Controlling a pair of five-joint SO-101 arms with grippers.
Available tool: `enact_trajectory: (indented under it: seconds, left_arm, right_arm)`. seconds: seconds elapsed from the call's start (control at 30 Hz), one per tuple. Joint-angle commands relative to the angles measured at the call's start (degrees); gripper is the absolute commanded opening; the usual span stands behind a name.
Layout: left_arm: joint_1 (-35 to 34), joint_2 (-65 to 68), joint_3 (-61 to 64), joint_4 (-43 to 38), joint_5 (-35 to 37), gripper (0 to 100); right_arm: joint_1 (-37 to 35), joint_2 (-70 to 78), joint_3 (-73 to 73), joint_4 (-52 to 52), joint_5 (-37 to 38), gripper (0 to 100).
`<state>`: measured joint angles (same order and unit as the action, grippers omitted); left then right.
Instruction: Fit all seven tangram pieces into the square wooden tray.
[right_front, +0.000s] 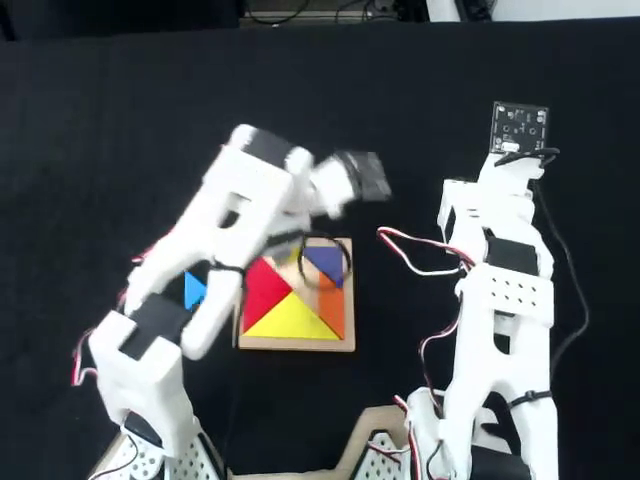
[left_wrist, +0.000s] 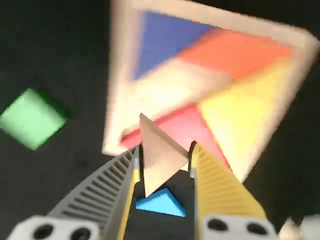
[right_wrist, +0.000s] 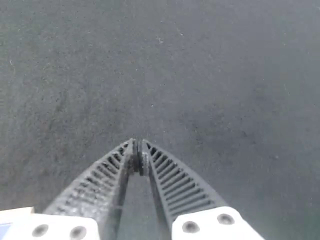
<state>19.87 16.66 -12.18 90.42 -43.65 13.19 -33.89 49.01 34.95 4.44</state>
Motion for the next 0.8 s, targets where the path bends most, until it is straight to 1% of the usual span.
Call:
enact_trajectory:
  seconds: [0.0, 0.07, 0.13, 0.17, 0.2, 0.23, 0.4, 0.47, 0.53, 0.6, 0.67, 0.77]
  left_arm:
    - [-3.5, -3.3, -4.0, -1.1, 22.2, 16]
    - [-3.7, -3.3, -3.0, -1.0, 38.4, 16]
    - [-4.1, -3.2, -1.8, -1.1, 52.2, 16]
    - [-4.1, -3.2, -0.9, -1.2, 56.9, 16]
    - [-3.6, -3.3, -0.1, -1.3, 59.6, 16]
    - [-3.1, -3.3, 0.1, -1.1, 60.6, 16]
    - [2.2, -5.4, 2.0, 1.7, 60.6, 16]
    - [3.6, -7.1, 5.7, 1.7, 60.5, 16]
    - [4.5, -9.8, 10.9, 1.6, 58.5, 16]
    - [5.9, -12.9, 18.0, -1.5, 54.8, 16]
    - [7.1, -17.3, 24.9, -5.3, 49.0, 16]
    - [6.8, -25.5, 32.8, -10.7, 35.0, 16]
  right_arm:
    - [0.7, -1.9, -0.6, -1.2, -0.5, 1.1]
    - [0.7, -1.9, -0.6, -1.2, -0.5, 1.1]
    - [0.7, -1.9, -0.6, -1.2, -0.5, 1.1]
    - [0.7, -1.9, -0.6, -1.2, -0.5, 1.1]
    - [0.7, -1.9, -0.5, -1.2, -0.5, 1.1]
    - [0.7, -1.9, -0.4, -1.2, -0.5, 1.1]
    - [0.8, -1.9, -0.3, -1.2, -0.4, 1.1]
    - [0.8, -1.9, -0.3, -1.2, -0.4, 1.1]
    - [0.8, -1.9, -0.3, -1.2, -0.4, 1.1]
    - [0.8, -1.9, -0.3, -1.2, -0.4, 1.1]
    - [0.8, -1.9, -0.3, -1.2, -0.4, 1.1]
    - [0.8, -1.9, -0.3, -1.1, -0.4, 1.1]
